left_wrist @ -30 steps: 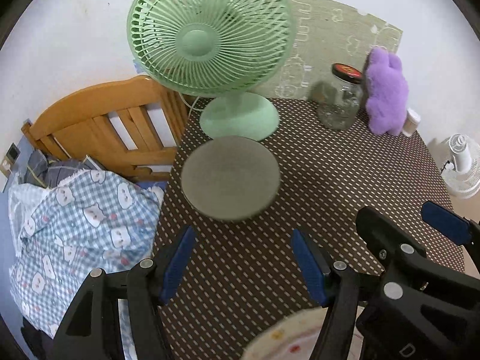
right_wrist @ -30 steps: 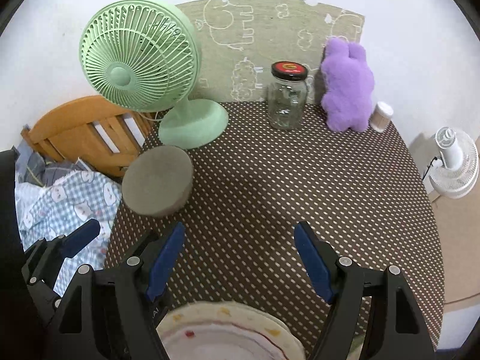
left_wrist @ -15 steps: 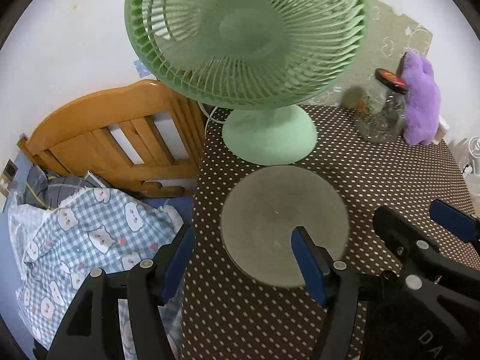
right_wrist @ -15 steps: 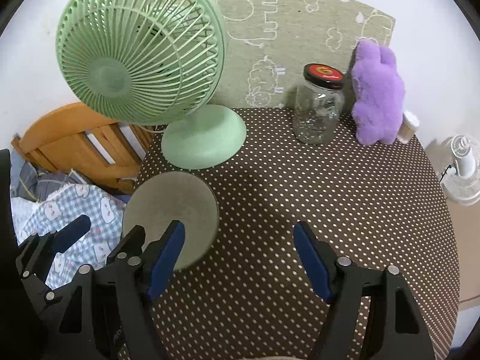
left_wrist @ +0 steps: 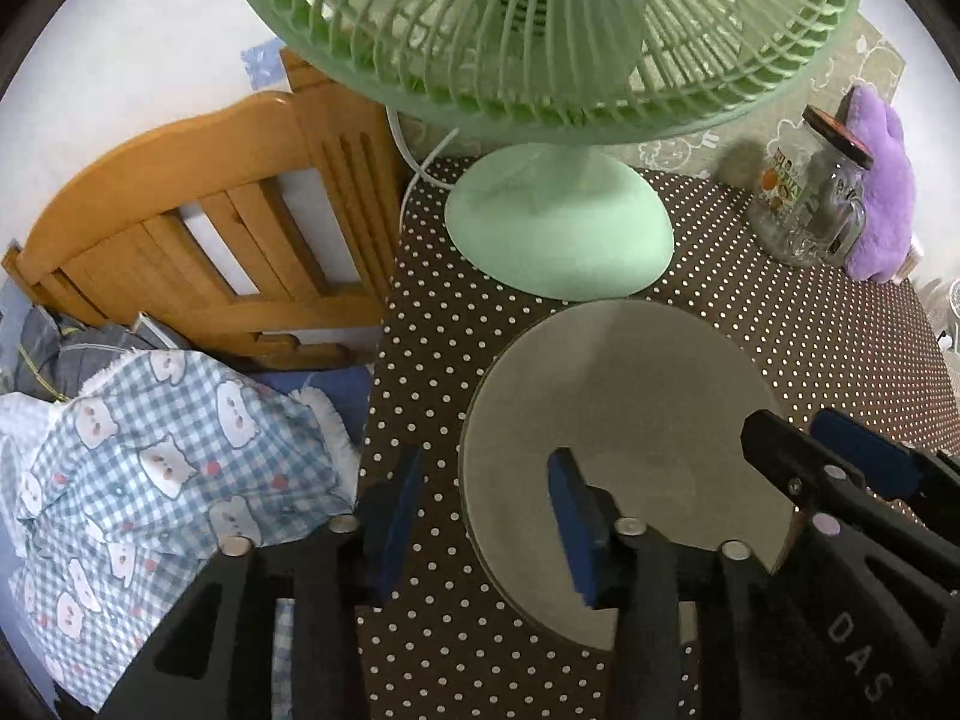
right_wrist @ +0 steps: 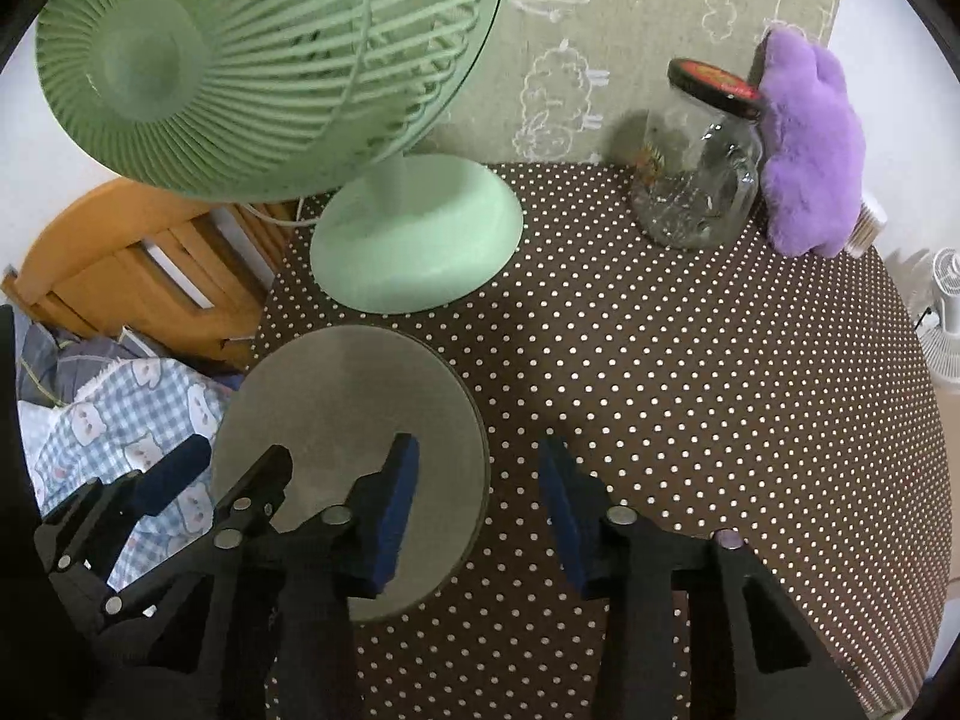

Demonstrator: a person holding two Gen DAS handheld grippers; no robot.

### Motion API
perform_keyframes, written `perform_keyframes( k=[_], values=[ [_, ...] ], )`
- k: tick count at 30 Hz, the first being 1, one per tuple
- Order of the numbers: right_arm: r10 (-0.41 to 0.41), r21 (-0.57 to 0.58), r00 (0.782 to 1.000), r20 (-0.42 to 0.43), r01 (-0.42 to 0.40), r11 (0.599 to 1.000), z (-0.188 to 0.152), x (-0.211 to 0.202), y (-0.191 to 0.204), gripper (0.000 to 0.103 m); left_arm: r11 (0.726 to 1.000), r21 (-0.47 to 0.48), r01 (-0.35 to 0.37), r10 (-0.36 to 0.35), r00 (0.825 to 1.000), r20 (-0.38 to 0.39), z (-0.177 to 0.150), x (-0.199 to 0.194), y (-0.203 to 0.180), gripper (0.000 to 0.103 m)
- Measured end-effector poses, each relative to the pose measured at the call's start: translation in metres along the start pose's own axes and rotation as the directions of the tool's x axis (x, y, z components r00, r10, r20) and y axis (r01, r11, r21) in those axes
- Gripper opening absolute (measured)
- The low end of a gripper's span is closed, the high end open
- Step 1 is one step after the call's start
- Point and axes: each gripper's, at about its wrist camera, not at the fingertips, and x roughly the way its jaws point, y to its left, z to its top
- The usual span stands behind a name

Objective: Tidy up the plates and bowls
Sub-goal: 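Move the left tool to the bowl by the green fan and grip its rim, then carry the gripped bowl with the left tool over the nested bowls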

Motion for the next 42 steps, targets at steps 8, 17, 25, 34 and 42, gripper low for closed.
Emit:
perform_keyframes(
  k=[8, 17, 25, 34, 42],
  values=[
    [-0.005, -0.01, 1.0, -0.01, 0.005, 1.0, -0.001, 0.015, 0.007, 0.024, 0.999, 0.038, 0.011, -0.011, 1.0, 0.003, 0.0, 0.009, -0.005, 0.027],
    [-0.024, -0.029, 0.999, -0.024, 0.023, 0.999, 0.001, 0.025, 0.007, 0.022, 0.999, 0.052, -0.008, 0.008, 1.0, -0.006, 0.001, 0.013, -0.006, 0.025],
    [-0.033, -0.018, 0.999, -0.032, 0.032, 0.999, -0.004, 0.012, -0.001, 0.022, 0.999, 0.043, 0.01, -0.009, 1.0, -0.02, -0.006, 0.004, -0.013, 0.025],
    [-0.053, 0.006, 0.998, -0.032, 0.054, 0.999, -0.012, -0.006, -0.017, 0.022, 0.998, 0.064, 0.029, -0.028, 0.999, -0.019, -0.017, -0.013, -0.035, 0.025],
    [-0.063, 0.008, 0.997, -0.049, 0.064, 0.998, -0.025, -0.012, -0.026, 0.022, 0.997, 0.058, 0.043, -0.041, 0.998, -0.04, -0.035, -0.018, -0.048, 0.025]
  ],
)
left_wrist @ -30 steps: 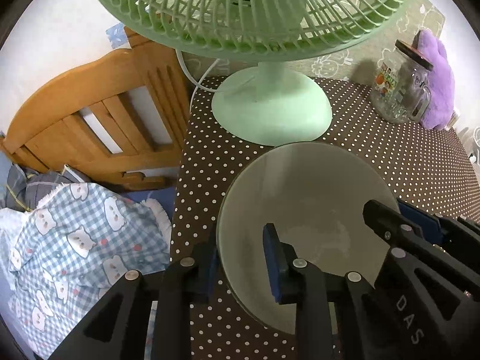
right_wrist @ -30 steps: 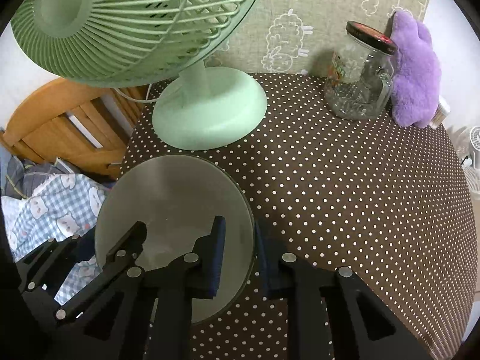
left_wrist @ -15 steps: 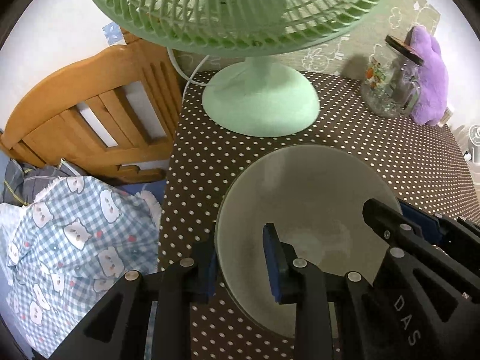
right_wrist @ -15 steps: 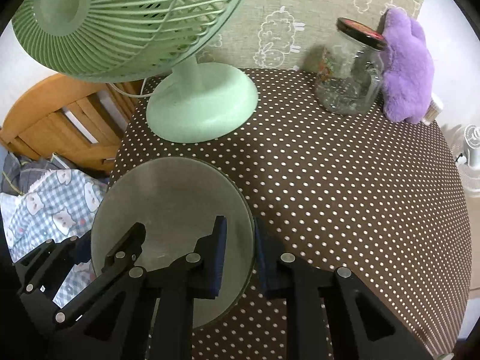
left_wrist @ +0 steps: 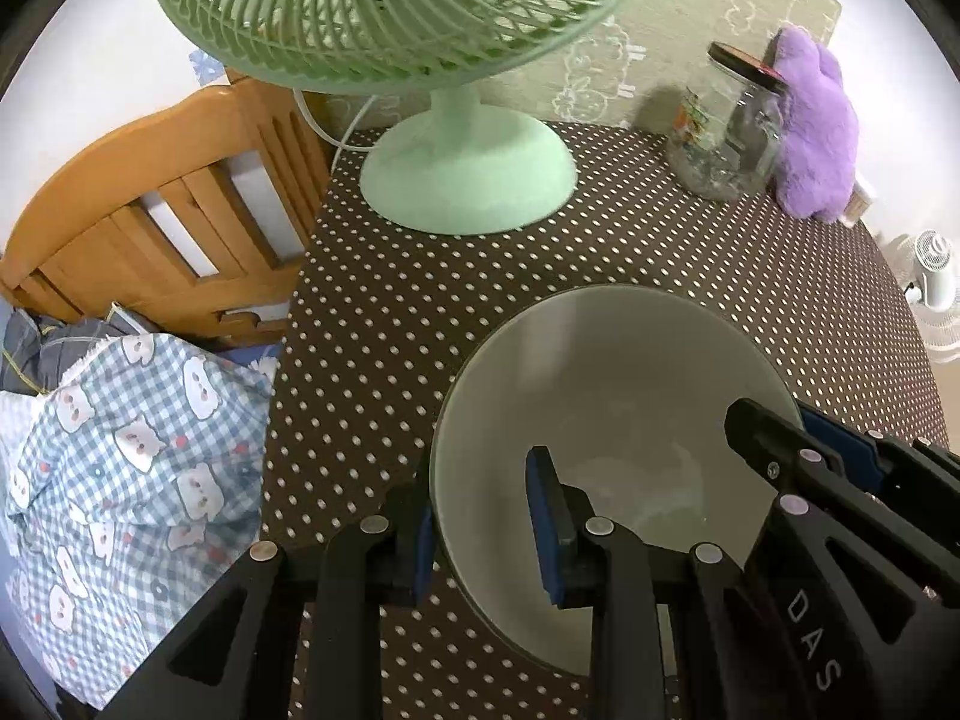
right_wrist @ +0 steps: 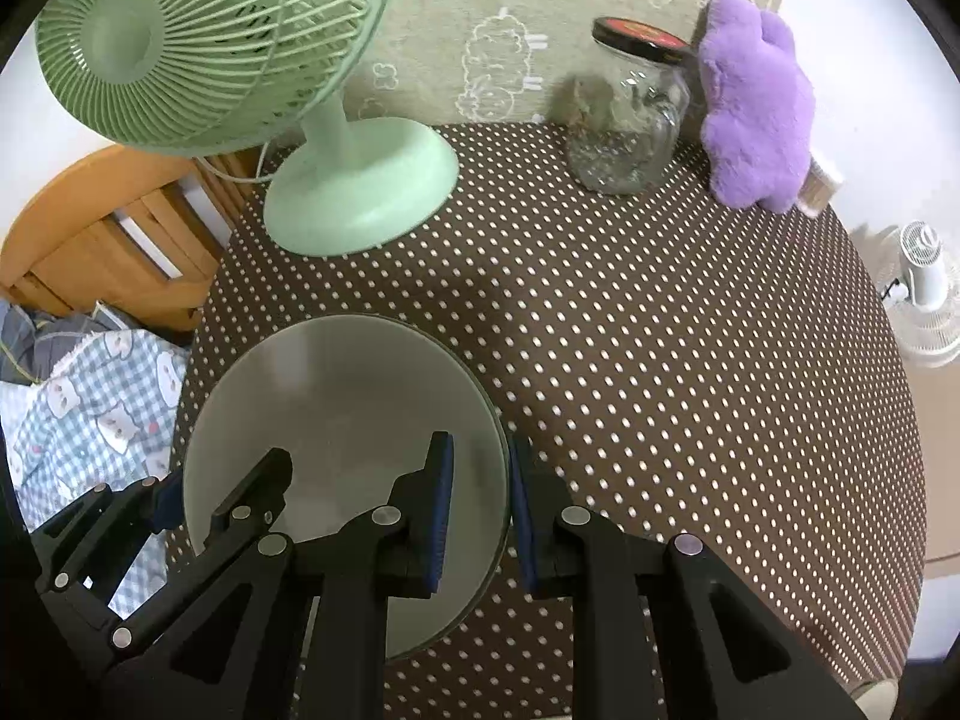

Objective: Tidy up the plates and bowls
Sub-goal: 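Carry the gripped bowl with the left tool over the nested bowls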

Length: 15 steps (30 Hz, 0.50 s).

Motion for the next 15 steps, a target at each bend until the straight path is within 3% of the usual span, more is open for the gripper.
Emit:
perform_keyframes(
  k=[15],
  values=[
    [-0.016, 0.038, 0.999, 0.036, 0.014, 0.999, -0.023, -0.042, -0.047, 0.022, 0.999, 0.03, 0.013, -0.014, 0.999, 0.035, -0.012, -0.036, -0.048, 0.025]
  ],
)
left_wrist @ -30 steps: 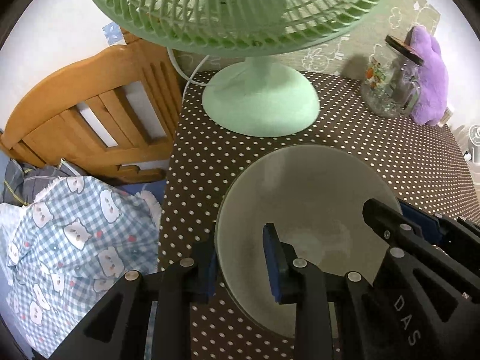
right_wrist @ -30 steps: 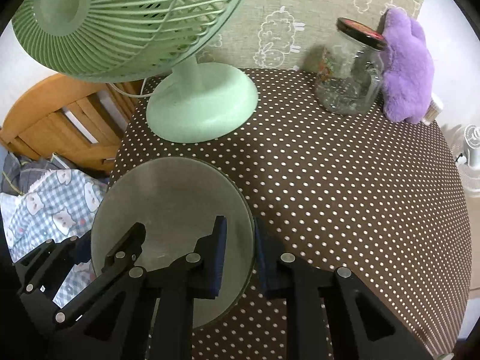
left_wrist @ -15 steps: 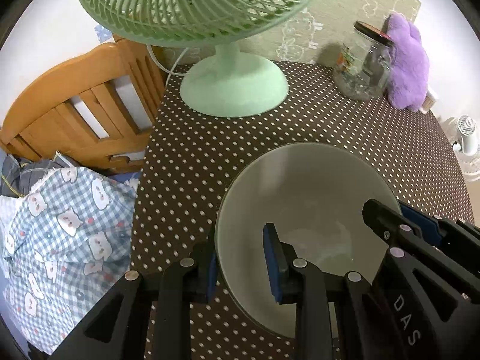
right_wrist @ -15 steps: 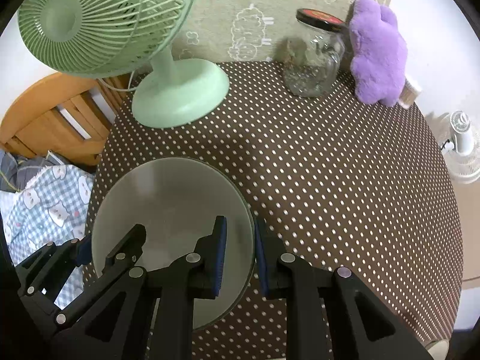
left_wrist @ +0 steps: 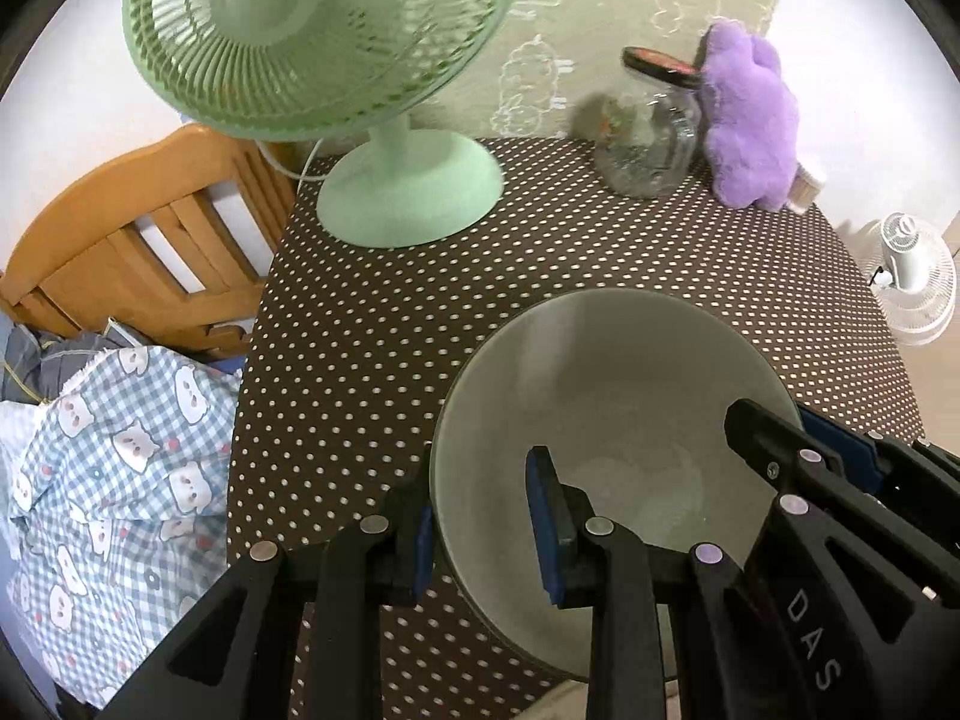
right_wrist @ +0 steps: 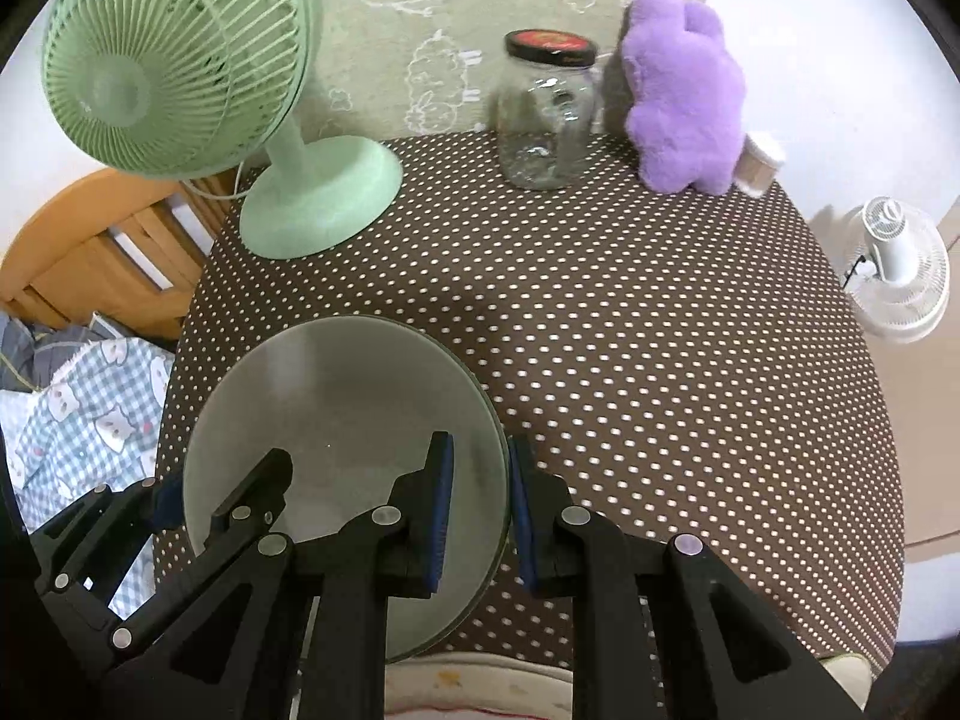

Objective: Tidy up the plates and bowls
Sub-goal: 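Carry the gripped bowl with the left tool over the nested bowls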

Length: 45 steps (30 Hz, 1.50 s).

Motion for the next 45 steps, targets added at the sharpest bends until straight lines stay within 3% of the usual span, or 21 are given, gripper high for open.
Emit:
perform_keyframes(
  k=[9, 26, 45],
  values=[
    [0.011, 0.01, 1.0, 0.026, -0.011, 1.0, -0.015, -0.033, -0.043, 0.022, 1.0, -0.001, -0.01, 0.01, 1.0, 0.022, -0.005, -0.029, -0.039, 0.025],
    [0.016, 0.014, 0.998, 0.055, -0.017, 1.0, -0.054, -0.094, -0.133, 0.022, 1.0, 0.004, -0.014, 0.014, 0.999, 0.053, -0.042, -0.08, -0.127, 0.025],
    [0.033, -0.036, 0.999, 0.04, -0.031, 0.999, -0.102, -0.11, -0.199, 0.022, 0.999, -0.033, -0.032, 0.033, 0.999, 0.04, -0.091, -0.096, -0.192, 0.025]
  ],
)
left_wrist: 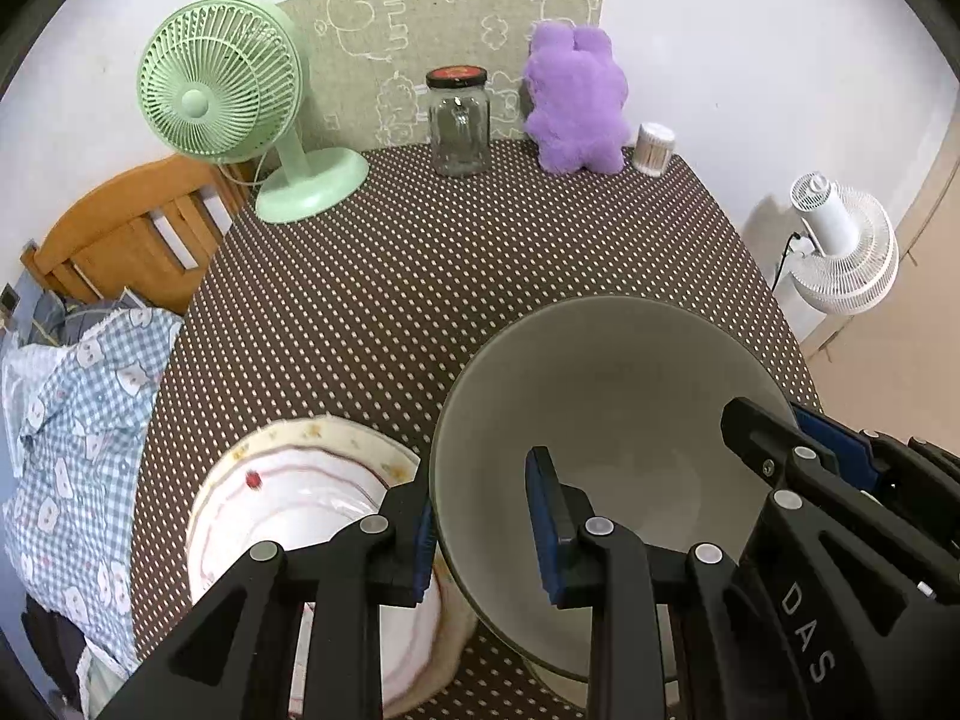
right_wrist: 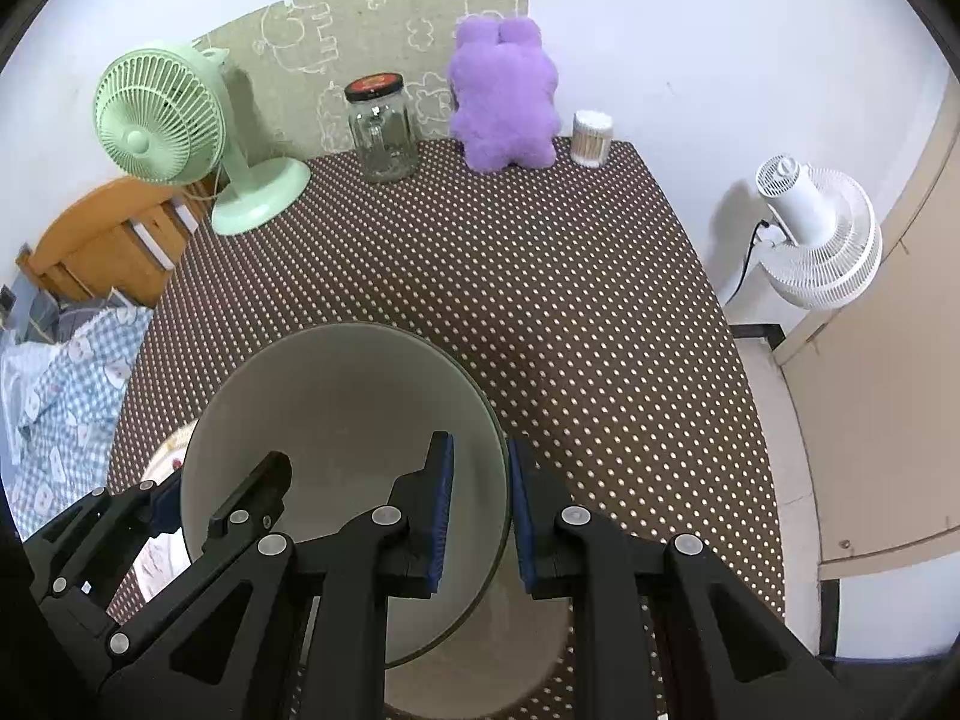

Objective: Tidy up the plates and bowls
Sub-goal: 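Carry the gripped bowl with the left tool over the nested bowls, then lower the bowl into the nested bowls and open the left tool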

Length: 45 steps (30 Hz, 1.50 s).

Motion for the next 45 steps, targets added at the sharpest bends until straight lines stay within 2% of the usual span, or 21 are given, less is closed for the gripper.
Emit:
perform_keyframes(
  k=[17, 34, 45],
  values=[
    [0.003, -0.018, 0.998, -0.068, -0.005, 1.0, -0.028, 0.014, -0.023, 0.022, 1.0, -0.009, -0.009, 0.008, 0.998, -0.064, -0.027, 0.012, -0.023, 0.025],
    [0.019, -0.008, 0.991, -0.135, -0.021, 1.0, -0.046, 0.029, -0.026, 0.022, 1.0, 0.009, -0.027, 0.027, 0.993, -0.117, -0.044, 0.025, -0.027, 0.025],
    [0.026, -0.023, 0.994, -0.11, -0.029, 0.999, -0.051, 0.028, -0.028, 0.022, 1.0, -0.004, -0.028, 0.027, 0.993, -0.114, -0.052, 0.03, -0.028, 0.028]
  ],
)
